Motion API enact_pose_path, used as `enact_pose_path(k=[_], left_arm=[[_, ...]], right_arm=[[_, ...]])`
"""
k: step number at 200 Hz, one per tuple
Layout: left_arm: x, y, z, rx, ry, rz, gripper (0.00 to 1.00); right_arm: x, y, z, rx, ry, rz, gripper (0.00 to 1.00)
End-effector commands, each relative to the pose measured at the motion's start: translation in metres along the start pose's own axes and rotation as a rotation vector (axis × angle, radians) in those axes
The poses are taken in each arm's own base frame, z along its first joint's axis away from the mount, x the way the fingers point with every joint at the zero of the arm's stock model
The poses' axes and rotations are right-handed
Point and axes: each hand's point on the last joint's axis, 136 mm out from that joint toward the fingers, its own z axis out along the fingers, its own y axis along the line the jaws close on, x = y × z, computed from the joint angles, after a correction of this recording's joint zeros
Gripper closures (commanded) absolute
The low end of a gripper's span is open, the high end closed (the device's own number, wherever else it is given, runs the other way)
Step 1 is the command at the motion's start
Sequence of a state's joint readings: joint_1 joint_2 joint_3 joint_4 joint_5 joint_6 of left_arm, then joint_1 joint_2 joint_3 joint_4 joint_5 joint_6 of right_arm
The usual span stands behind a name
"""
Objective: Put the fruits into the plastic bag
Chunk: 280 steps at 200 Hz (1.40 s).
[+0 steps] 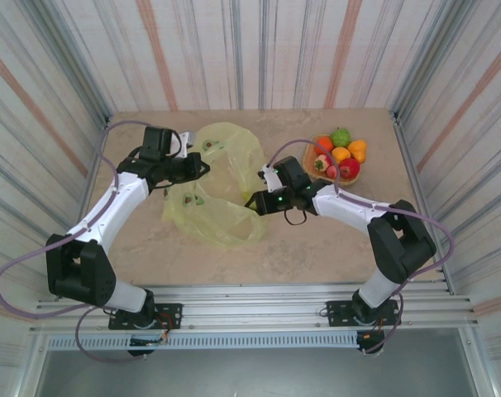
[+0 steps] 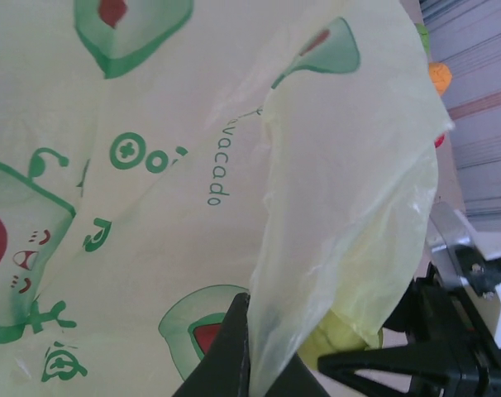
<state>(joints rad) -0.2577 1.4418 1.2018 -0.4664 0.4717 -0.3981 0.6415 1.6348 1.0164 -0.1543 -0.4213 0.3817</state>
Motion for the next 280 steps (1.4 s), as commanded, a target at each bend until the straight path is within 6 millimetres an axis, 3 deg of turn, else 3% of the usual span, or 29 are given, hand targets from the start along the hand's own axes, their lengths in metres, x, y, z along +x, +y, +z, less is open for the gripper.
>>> enact_pose_path(k=[1, 32, 122, 206, 226, 252, 280], left_arm=[[0.003, -0.008, -0.001, 0.027, 0.007, 0.007, 1.0], [0.006, -0.015, 0.001, 0.053, 0.021, 0.012, 1.0], [0.015, -0.023, 0.012, 0.13, 0.106, -0.016, 1.0], [0.012, -0.028, 0.007, 0.145, 0.085, -0.034, 1.0], [0.012, -0.032, 0.005, 0.162, 0.086, -0.046, 1.0], [0.013, -0.035, 0.005, 0.17, 0.09, -0.045, 1.0], [0.017, -0.041, 0.007, 0.187, 0.104, -0.04, 1.0]], right_arm=[[-0.008, 0.024, -0.002, -0.074, -0.062, -0.018, 0.55], [-0.006, 0.033, 0.006, -0.1, -0.096, -0.087, 0.56], [-0.001, 0.036, 0.017, -0.107, -0.172, -0.239, 0.56], [0.027, 0.044, 0.037, -0.069, -0.216, -0.325, 0.55], [0.015, 0.042, 0.05, -0.023, -0.255, -0.33, 0.54], [-0.019, 0.031, 0.062, 0.072, -0.358, -0.275, 0.52], [-0.046, 0.011, 0.067, 0.201, -0.451, -0.119, 0.52]])
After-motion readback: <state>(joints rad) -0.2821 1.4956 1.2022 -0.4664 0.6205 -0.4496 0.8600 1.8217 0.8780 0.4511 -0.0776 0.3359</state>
